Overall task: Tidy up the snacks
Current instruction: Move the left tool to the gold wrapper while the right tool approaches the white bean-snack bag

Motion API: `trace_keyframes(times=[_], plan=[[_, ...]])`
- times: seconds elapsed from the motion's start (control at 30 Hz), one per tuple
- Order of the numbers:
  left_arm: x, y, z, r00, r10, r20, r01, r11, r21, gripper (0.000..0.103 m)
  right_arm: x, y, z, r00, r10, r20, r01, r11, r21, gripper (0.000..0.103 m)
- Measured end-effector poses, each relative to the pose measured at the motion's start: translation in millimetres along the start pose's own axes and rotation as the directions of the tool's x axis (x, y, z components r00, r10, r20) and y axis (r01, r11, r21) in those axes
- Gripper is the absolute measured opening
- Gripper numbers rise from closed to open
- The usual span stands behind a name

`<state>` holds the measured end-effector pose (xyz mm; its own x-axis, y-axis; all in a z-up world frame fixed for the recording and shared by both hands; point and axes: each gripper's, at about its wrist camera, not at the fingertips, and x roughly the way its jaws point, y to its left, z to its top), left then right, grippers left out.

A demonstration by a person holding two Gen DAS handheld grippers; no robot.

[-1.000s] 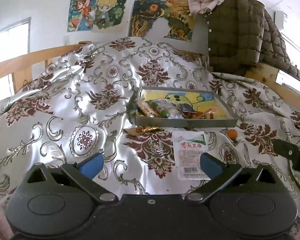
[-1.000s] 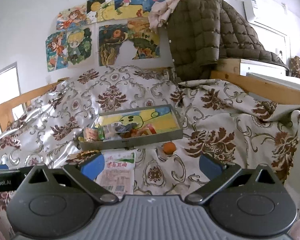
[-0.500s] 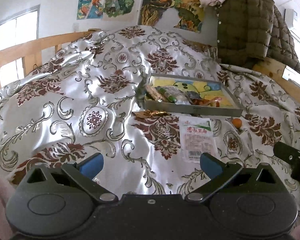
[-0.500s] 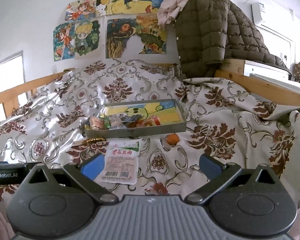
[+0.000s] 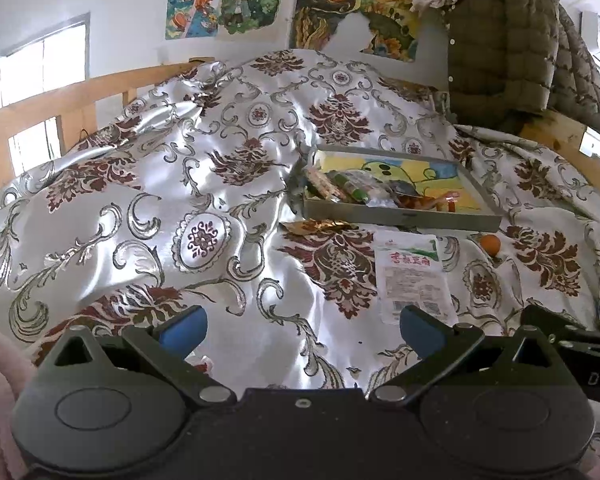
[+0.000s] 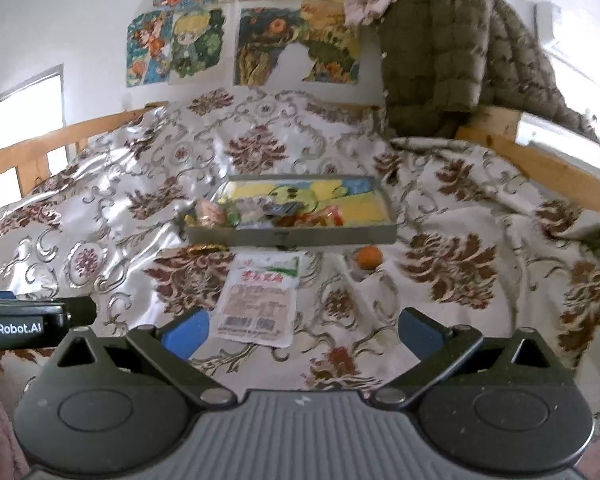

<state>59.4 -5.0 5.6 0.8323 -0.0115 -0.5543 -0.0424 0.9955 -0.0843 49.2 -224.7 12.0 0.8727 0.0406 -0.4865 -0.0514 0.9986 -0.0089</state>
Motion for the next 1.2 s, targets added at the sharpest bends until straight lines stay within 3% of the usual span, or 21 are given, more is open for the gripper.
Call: trace_keyframes(times=[0.4, 0.6, 0.73, 0.83, 0.93, 1.07, 1.2], plan=[[33.9, 19.9, 19.3, 0.996, 0.001, -0.094, -0.011, 0.994, -0.113, 0.102, 47.1, -8.5, 16.5, 0.99, 0.083, -0.115, -0.085, 0.996, -0.01, 0.103], [49.9, 10.2, 35.0, 0.995, 0.029, -0.093, -0.028, 1.0, 0.012, 0.102, 65.3, 2.0, 25.7, 0.988, 0.094, -0.123, -0.116, 0.974, -0.195, 0.103], [67.0, 6.2, 46.7, 0.994, 0.022, -0.109, -0.017, 0.999, 0.042, 0.102, 76.3, 6.8, 30.4, 0.988, 0.111, -0.104, -0.134, 0.959, -0.25, 0.103], [85.1, 3.5, 53.2, 0.987, 0.017, -0.158, -0.01, 0.999, 0.049, 0.102, 85.9, 6.1, 32.0, 0.989, 0.116, -0.088, -0.134, 0.962, -0.237, 0.103], [108.7, -0.8, 58.6, 0.977, -0.011, -0.211, 0.032, 0.995, 0.096, 0.102, 96.8, 2.1, 30.3, 0.984, 0.121, -0.129, -0.144, 0.971, -0.189, 0.103], [135.9, -5.3, 60.5, 0.977, -0.074, -0.2, 0.114, 0.974, 0.195, 0.102, 105.2, -5.5, 27.6, 0.975, 0.132, -0.178, -0.159, 0.976, -0.146, 0.103], [154.9, -8.0, 62.3, 0.973, -0.097, -0.209, 0.145, 0.962, 0.231, 0.102, 111.1, -6.0, 26.1, 0.971, 0.131, -0.198, -0.161, 0.977, -0.142, 0.103]])
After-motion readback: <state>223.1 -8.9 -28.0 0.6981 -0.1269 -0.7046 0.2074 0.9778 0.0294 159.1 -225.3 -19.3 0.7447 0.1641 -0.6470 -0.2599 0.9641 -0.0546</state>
